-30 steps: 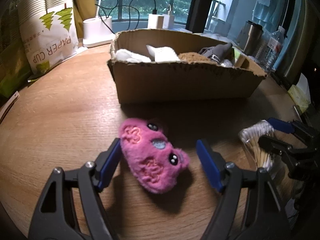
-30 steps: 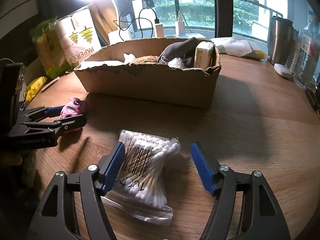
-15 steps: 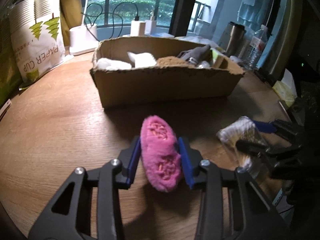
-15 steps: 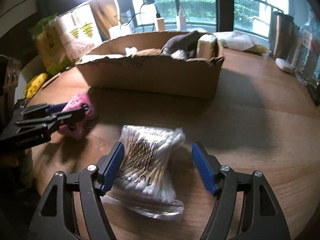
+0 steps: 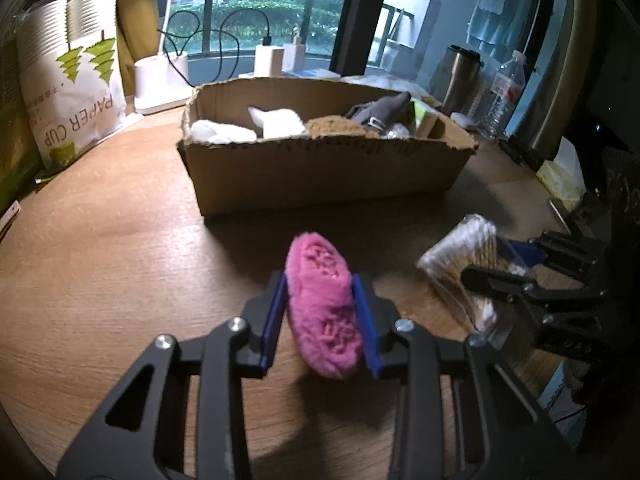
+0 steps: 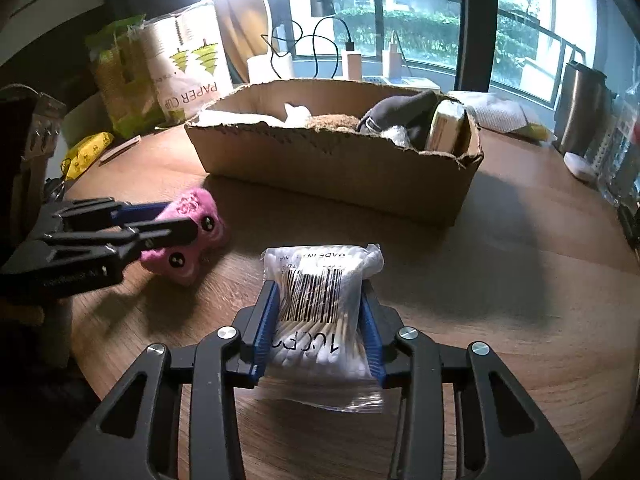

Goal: Organize soft objects
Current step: 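Grasp the pink plush toy with the left tool while the right tool grasps the cotton-swab bag, then carry the pink toy and cotton-swab bag over the box and lower them in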

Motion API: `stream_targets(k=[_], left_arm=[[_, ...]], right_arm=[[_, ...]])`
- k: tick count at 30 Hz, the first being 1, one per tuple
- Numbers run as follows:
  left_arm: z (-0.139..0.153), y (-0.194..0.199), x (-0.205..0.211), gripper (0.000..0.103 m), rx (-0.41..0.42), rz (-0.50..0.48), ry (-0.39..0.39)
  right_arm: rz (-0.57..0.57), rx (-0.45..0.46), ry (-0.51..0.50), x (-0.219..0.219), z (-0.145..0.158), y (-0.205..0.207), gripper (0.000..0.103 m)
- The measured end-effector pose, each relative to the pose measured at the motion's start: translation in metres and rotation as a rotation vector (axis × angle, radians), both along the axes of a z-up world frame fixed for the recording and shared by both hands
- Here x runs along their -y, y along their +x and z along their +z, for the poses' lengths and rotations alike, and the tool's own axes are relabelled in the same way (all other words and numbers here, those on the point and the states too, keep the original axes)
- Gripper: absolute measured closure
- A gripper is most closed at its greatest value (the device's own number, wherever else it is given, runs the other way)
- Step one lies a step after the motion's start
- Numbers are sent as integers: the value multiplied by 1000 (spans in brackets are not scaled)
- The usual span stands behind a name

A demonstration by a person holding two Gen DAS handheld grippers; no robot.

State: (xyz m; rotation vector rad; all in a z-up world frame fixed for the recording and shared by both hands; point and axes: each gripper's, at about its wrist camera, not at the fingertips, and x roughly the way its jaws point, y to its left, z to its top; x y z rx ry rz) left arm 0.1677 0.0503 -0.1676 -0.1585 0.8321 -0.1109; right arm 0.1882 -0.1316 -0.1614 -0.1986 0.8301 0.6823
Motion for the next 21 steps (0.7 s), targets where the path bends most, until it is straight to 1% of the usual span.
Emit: stream_targets(k=[4, 8, 11, 21], left_arm=[[-6, 6, 8, 67, -19, -11, 60], [-6, 6, 12, 68, -9, -27, 66], [-3, 5, 9, 69, -6, -29, 42], [41, -9, 5, 69, 113, -21, 7]], right_arm=[[-7, 5, 10, 1, 3, 2, 62], [-15, 16, 20, 4, 8, 3, 62], [-19, 26, 25, 6, 13, 3, 62], [-23, 81, 56, 9, 40, 5, 62]])
